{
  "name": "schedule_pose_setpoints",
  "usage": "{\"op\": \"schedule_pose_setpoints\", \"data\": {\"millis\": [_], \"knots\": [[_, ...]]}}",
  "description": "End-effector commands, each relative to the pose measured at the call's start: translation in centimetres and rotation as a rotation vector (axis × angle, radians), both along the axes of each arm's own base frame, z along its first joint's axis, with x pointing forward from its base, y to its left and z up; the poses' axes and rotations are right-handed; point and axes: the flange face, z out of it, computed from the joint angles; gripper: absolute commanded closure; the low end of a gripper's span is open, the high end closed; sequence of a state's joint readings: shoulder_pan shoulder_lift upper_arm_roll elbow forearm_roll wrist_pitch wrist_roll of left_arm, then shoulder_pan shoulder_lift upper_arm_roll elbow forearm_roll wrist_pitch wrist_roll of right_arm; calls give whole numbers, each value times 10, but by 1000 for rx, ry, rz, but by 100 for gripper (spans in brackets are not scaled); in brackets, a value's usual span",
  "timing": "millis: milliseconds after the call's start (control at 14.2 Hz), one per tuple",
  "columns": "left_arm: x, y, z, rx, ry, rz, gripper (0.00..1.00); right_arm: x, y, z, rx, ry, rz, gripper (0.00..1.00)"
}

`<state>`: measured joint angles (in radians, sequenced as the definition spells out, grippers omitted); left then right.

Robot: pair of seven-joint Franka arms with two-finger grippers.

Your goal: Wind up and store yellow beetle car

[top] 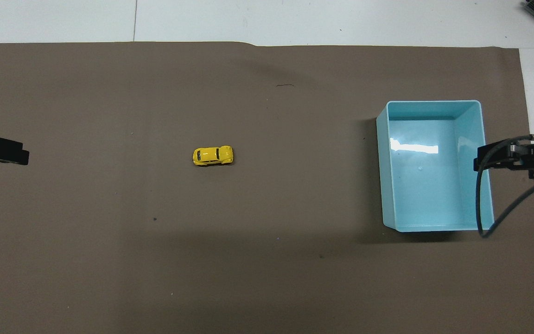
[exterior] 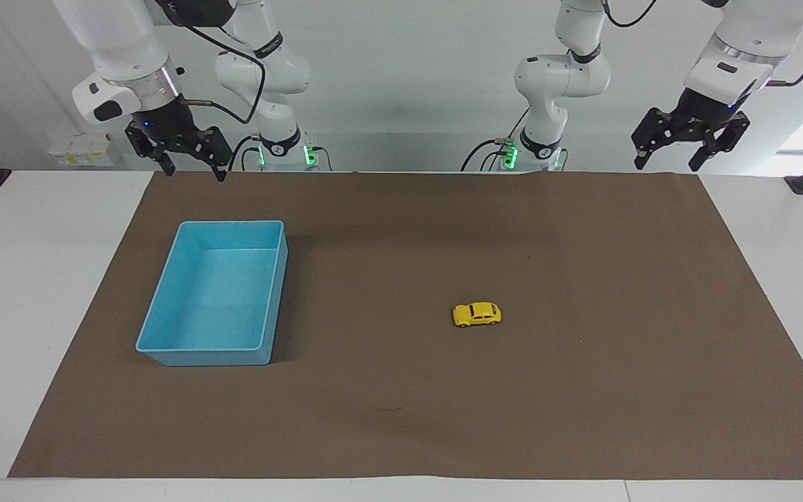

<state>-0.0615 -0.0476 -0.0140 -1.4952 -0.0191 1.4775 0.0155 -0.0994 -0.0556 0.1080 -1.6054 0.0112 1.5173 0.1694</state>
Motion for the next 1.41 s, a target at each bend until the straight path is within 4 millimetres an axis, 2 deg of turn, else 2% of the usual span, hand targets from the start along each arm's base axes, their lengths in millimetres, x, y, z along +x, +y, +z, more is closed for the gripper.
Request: {"op": "schedule_pose_setpoints", "data": {"millis": [0, 636, 1059, 1342], "knots": [[-9, 3, 2, -13, 6, 6, 0, 0, -3, 2, 10, -14, 12, 0], [-9, 3, 2, -13, 6, 6, 0, 0, -3, 2, 10, -14, 12, 0], [-10, -9, 3, -11, 8, -12, 0, 0, -3, 2, 10, -16, 12, 0], [-8, 6, 3, -11, 6, 16, 0, 0, -3, 2, 10, -14, 12, 0]]}}
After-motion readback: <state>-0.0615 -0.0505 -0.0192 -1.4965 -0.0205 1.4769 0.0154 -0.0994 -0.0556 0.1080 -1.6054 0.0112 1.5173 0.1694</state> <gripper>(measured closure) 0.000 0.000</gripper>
